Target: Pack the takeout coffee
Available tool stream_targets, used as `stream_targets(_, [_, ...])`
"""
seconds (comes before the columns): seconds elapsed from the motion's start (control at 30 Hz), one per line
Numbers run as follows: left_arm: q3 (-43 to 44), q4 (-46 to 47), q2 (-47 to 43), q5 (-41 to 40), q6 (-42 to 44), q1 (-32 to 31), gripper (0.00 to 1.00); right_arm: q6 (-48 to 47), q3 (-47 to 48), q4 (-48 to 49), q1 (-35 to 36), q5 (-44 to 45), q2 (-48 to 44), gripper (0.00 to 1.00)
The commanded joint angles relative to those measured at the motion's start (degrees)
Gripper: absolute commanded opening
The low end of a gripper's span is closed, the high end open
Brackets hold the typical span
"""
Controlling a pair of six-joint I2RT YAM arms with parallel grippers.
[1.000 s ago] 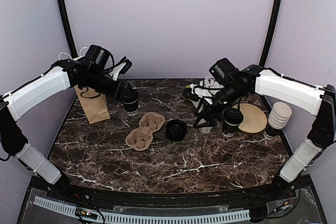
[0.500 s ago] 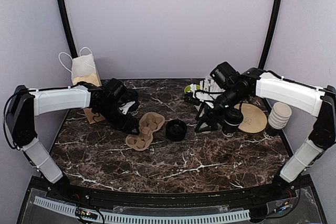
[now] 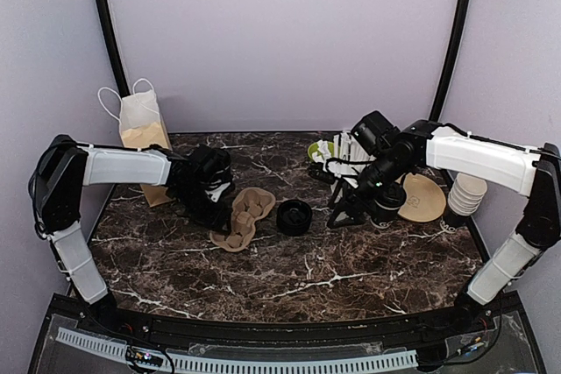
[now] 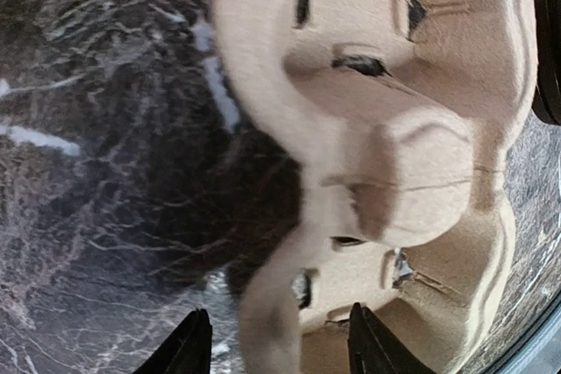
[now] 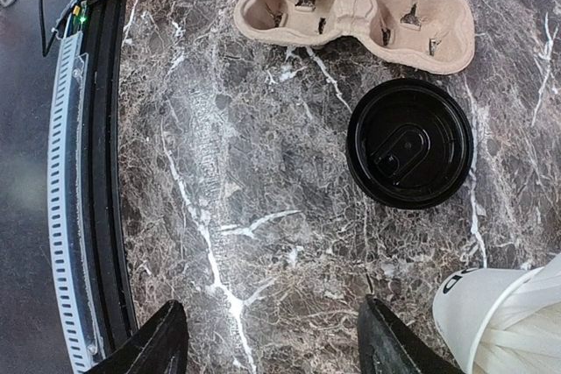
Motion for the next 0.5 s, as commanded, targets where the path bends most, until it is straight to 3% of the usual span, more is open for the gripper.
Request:
stream_targets(0.0, [-2.4, -2.1, -2.5, -0.5, -2.4, -3.3, 0.56, -0.3, -0.4, 1.1, 0.5, 0.0, -0.8, 0.66])
stream_targets(0.27, [-6.2, -5.3, -6.3, -0.8, -11.0, -13.4, 0.58, -1.7, -0.3, 0.5, 0.5, 0.3, 0.4, 0.67])
stream_targets(0.47, [-2.7, -2.8, -4.0, 2.8, -17.1, -21.9, 0.62, -1.4, -1.0, 0.9, 0.5, -0.2, 0.7, 0.67])
